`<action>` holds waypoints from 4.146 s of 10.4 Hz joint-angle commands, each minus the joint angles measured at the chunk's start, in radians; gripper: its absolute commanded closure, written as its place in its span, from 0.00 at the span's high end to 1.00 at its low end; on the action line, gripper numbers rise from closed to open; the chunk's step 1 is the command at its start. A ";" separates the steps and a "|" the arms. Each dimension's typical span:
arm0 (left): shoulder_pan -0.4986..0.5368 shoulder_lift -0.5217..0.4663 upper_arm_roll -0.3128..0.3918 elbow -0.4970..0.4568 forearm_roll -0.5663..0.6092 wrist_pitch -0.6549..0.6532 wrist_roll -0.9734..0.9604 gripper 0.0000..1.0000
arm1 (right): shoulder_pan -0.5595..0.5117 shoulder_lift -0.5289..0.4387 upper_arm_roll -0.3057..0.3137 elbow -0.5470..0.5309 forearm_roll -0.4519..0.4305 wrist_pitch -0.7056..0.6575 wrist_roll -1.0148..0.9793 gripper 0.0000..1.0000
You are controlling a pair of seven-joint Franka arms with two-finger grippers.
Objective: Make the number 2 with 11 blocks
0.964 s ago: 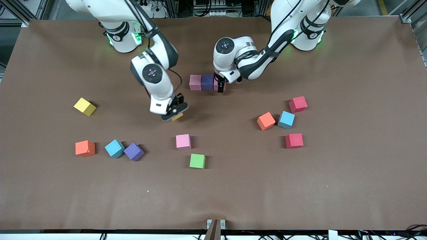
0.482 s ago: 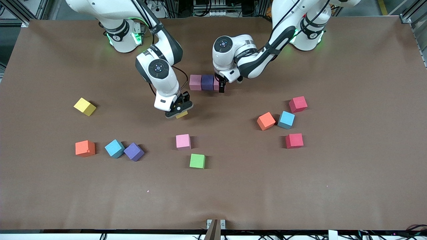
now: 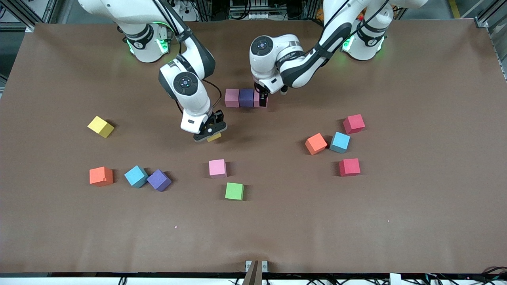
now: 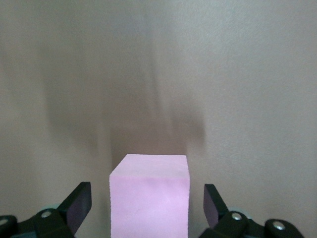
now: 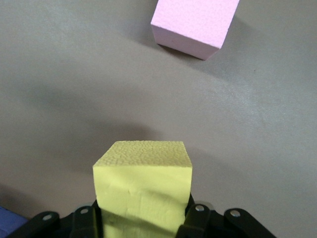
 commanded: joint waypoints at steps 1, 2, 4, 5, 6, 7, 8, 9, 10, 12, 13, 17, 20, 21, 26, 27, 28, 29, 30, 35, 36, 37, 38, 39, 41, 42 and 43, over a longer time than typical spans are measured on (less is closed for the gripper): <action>0.056 -0.071 -0.030 -0.011 0.003 -0.070 -0.132 1.00 | -0.020 -0.003 0.020 0.010 -0.006 -0.013 0.031 0.17; 0.115 -0.086 -0.065 -0.011 0.003 -0.089 -0.110 1.00 | -0.014 -0.001 0.022 0.010 -0.006 -0.013 0.052 0.17; 0.249 -0.088 -0.157 -0.009 0.003 -0.127 -0.023 1.00 | -0.007 0.014 0.032 0.018 -0.004 -0.006 0.077 0.17; 0.298 -0.089 -0.162 -0.009 0.004 -0.129 0.030 1.00 | -0.021 0.014 0.064 0.040 -0.001 -0.013 0.094 0.17; 0.343 -0.088 -0.161 -0.008 0.008 -0.129 0.089 1.00 | -0.010 0.022 0.069 0.070 0.005 -0.013 0.159 0.17; 0.392 -0.085 -0.159 -0.006 0.017 -0.129 0.148 1.00 | 0.014 0.046 0.069 0.118 0.005 -0.013 0.233 0.17; 0.439 -0.079 -0.156 -0.005 0.026 -0.129 0.222 1.00 | 0.043 0.072 0.066 0.164 0.005 -0.013 0.277 0.17; 0.502 -0.072 -0.155 -0.003 0.052 -0.128 0.273 1.00 | 0.043 0.100 0.068 0.189 0.005 -0.013 0.304 0.17; 0.566 -0.071 -0.155 0.001 0.081 -0.128 0.295 1.00 | 0.048 0.120 0.068 0.205 0.008 -0.013 0.334 0.17; 0.633 -0.037 -0.155 0.003 0.147 -0.111 0.327 1.00 | 0.109 0.166 0.065 0.293 0.011 -0.013 0.458 0.17; 0.663 -0.014 -0.155 0.001 0.208 -0.091 0.327 1.00 | 0.121 0.183 0.065 0.303 0.013 -0.013 0.492 0.17; 0.697 0.043 -0.153 0.003 0.308 -0.034 0.536 1.00 | 0.204 0.204 0.056 0.309 0.008 -0.015 0.627 0.16; 0.707 0.067 -0.155 0.001 0.308 0.018 0.716 1.00 | 0.243 0.223 0.052 0.308 0.000 -0.013 0.695 0.16; 0.707 0.075 -0.155 0.003 0.307 0.029 0.776 1.00 | 0.247 0.236 0.052 0.303 -0.006 -0.004 0.712 0.16; 0.725 0.089 -0.153 0.003 0.308 0.089 1.038 1.00 | 0.281 0.261 0.052 0.300 -0.021 -0.001 0.787 0.16; 0.724 0.098 -0.153 0.003 0.310 0.098 1.060 1.00 | 0.283 0.267 0.052 0.300 -0.023 -0.001 0.787 0.16; 0.716 0.102 -0.149 0.003 0.331 0.109 1.063 1.00 | 0.283 0.276 0.052 0.303 -0.024 -0.001 0.787 0.16; 0.717 0.118 -0.149 0.003 0.383 0.109 1.063 1.00 | 0.281 0.279 0.054 0.303 -0.043 -0.001 0.792 0.16; 0.711 0.130 -0.149 0.003 0.406 0.109 1.065 1.00 | 0.281 0.281 0.054 0.301 -0.059 -0.001 0.810 0.16; 0.705 0.145 -0.149 -0.008 0.448 0.107 1.112 1.00 | 0.273 0.309 0.059 0.318 -0.078 0.008 0.835 0.16; 0.708 0.145 -0.150 -0.008 0.448 0.107 1.137 1.00 | 0.272 0.307 0.060 0.318 -0.075 0.008 0.835 0.16; 0.708 0.145 -0.150 -0.009 0.448 0.106 1.149 1.00 | 0.270 0.307 0.060 0.320 -0.072 0.008 0.835 0.16; 0.711 0.144 -0.150 -0.013 0.446 0.106 1.161 1.00 | 0.269 0.310 0.060 0.323 -0.070 0.010 0.838 0.16; 0.714 0.144 -0.152 -0.014 0.446 0.104 1.168 1.00 | 0.267 0.312 0.060 0.324 -0.070 0.010 0.839 0.16; 0.714 0.144 -0.153 -0.014 0.443 0.101 1.169 1.00 | 0.269 0.310 0.065 0.326 -0.069 0.008 0.839 0.16; 0.719 0.142 -0.153 -0.014 0.439 0.100 1.169 1.00 | 0.269 0.310 0.065 0.324 -0.069 0.007 0.839 0.16; 0.723 0.139 -0.155 -0.013 0.433 0.098 1.171 1.00 | 0.269 0.309 0.066 0.324 -0.069 0.005 0.845 0.16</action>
